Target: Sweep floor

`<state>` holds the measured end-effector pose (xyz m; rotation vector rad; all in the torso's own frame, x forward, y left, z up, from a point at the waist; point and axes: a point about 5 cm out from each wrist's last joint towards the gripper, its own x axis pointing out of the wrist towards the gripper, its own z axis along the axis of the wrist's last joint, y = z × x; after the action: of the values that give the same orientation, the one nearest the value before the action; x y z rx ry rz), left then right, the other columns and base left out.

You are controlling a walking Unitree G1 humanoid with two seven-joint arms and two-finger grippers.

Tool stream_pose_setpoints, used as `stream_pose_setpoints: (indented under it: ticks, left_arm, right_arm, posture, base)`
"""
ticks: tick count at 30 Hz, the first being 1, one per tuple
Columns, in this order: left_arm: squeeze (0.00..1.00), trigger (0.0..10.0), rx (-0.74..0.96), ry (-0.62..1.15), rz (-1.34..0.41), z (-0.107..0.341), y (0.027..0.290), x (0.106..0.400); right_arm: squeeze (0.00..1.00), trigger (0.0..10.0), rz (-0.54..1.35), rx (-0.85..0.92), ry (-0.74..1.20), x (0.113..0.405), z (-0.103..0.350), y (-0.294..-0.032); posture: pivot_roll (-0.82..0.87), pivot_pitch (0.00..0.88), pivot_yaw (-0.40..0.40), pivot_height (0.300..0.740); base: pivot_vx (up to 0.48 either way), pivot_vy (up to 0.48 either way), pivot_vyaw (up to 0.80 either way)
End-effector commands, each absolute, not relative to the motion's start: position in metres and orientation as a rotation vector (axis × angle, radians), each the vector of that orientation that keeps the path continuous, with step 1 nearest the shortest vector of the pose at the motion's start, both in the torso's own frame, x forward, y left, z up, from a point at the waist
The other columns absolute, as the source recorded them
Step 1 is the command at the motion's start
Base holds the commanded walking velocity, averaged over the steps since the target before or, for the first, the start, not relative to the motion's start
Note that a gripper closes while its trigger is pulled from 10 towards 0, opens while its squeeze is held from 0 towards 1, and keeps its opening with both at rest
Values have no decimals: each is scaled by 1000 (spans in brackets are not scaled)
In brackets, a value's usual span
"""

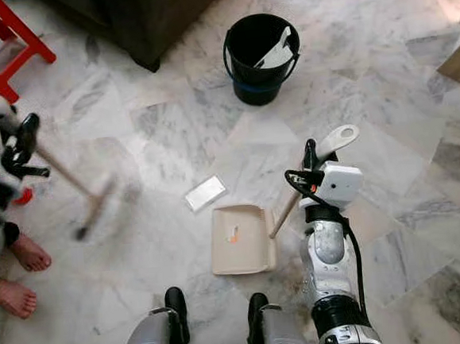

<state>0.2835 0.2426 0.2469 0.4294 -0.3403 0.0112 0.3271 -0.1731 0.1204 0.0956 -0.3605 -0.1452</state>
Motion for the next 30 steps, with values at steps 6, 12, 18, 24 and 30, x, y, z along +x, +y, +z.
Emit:
stream_pose_setpoints:
  ticks: [6, 12, 18, 24, 30]
  left_arm:
    - [0, 10000, 687, -192, -199, 206, 236, 282]
    - [0, 10000, 841, -148, -191, 198, 243, 283]
    - [0, 10000, 596, -151, -56, 202, 253, 287]
    - [0, 10000, 291, -190, 94, 202, 258, 289]
    - [0, 10000, -79, -218, 190, 200, 258, 293]
  right_arm:
    - [0, 10000, -149, 130, -212, 318, 88, -168]
    - [0, 10000, -152, 126, -211, 317, 88, -170]
    - [0, 10000, -148, 125, -209, 318, 88, -170]
    - [0, 10000, -148, 128, -212, 319, 89, -170]
    - [0, 10000, -150, 126, -210, 318, 89, -171]
  posture:
    - [178, 392, 8, 740]
    - [171, 398, 0, 740]
    - [174, 396, -3, 740]
    - [169, 395, -3, 740]
    - [168, 395, -2, 740]
  base:
    - [0, 0, 0]
    - [0, 0, 0]
    - [0, 0, 0]
    - [0, 0, 0]
    - [0, 0, 0]
